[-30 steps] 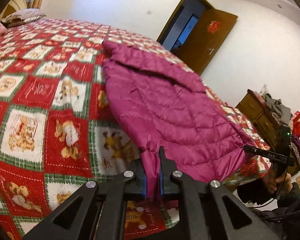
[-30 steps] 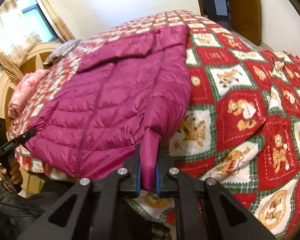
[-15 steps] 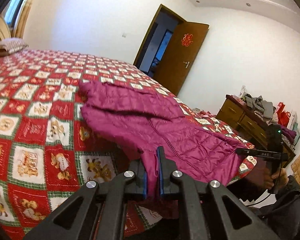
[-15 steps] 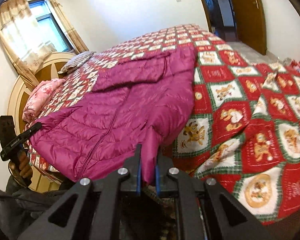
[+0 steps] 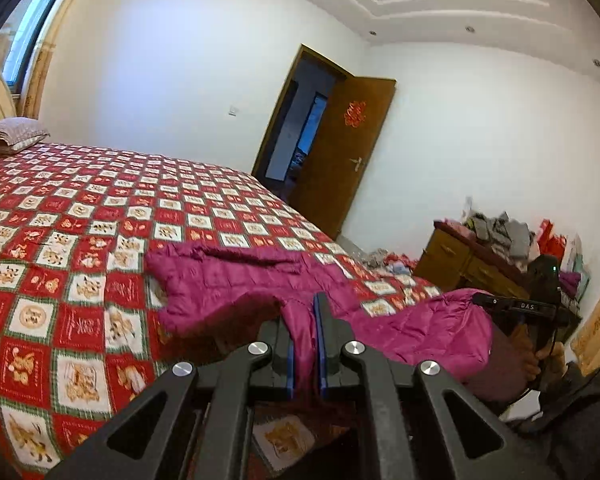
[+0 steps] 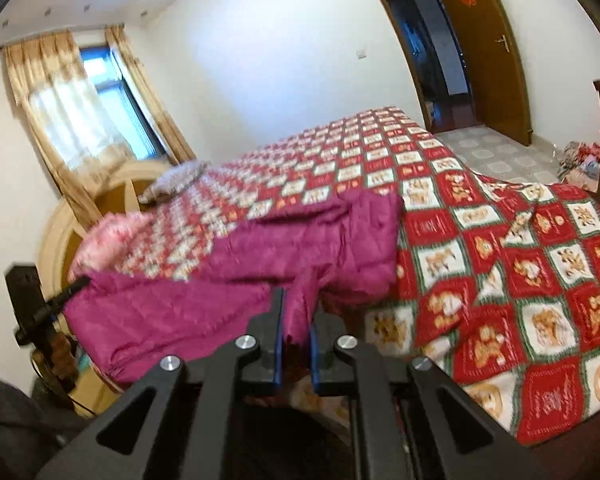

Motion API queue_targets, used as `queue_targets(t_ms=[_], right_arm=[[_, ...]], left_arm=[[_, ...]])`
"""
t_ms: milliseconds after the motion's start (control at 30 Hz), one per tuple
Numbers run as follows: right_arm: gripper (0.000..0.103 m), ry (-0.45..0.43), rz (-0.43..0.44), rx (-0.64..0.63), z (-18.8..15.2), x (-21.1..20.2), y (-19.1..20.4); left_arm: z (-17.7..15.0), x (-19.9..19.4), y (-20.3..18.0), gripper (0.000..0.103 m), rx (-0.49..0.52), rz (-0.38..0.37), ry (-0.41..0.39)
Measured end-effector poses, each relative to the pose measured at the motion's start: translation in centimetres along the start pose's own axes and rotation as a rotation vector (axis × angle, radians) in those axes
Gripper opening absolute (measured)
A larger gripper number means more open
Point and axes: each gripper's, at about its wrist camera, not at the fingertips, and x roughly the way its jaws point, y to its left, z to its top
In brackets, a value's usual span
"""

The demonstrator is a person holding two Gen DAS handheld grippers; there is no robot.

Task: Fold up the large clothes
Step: 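Lift the hem with both grippers and fold it toward the collar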

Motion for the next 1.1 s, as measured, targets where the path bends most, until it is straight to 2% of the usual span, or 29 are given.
queue_targets(t_ms=[100, 267, 467, 600, 900, 1100], right_arm=[[0.012, -0.046, 0.012, 0.028, 2.0, 0.9, -0.7], [0.012, -0.076, 0.011, 0.057, 6.2, 5.5, -1.9], [0.012, -0.091, -0.09, 0.03, 10.1, 12.2, -2.2], [0.012, -0.095, -0.138, 0.043, 11.9, 15.7, -3.3], [0.012, -0.059, -0.236, 0.064, 13.3, 22.3, -5.2], [0.012, -0.035, -0.256, 0.087, 13.2, 24.4, -6.1]], left_arm=[[1.2, 1.3, 1.5, 0.008, -0.047, 0.016, -0.014], [4.0, 6.2, 5.9, 0.008, -0.191, 0.078, 0.045], [7.1, 12.1, 8.4, 0.008, -0.168, 0.189, 0.072], [8.0, 16.1, 11.1, 0.008, -0.207, 0.266, 0.112], [8.2, 22.7, 15.1, 0.008, -0.262, 0.383, 0.186], [7.7, 24.5, 16.1, 0.008, -0.263, 0.4, 0.215]])
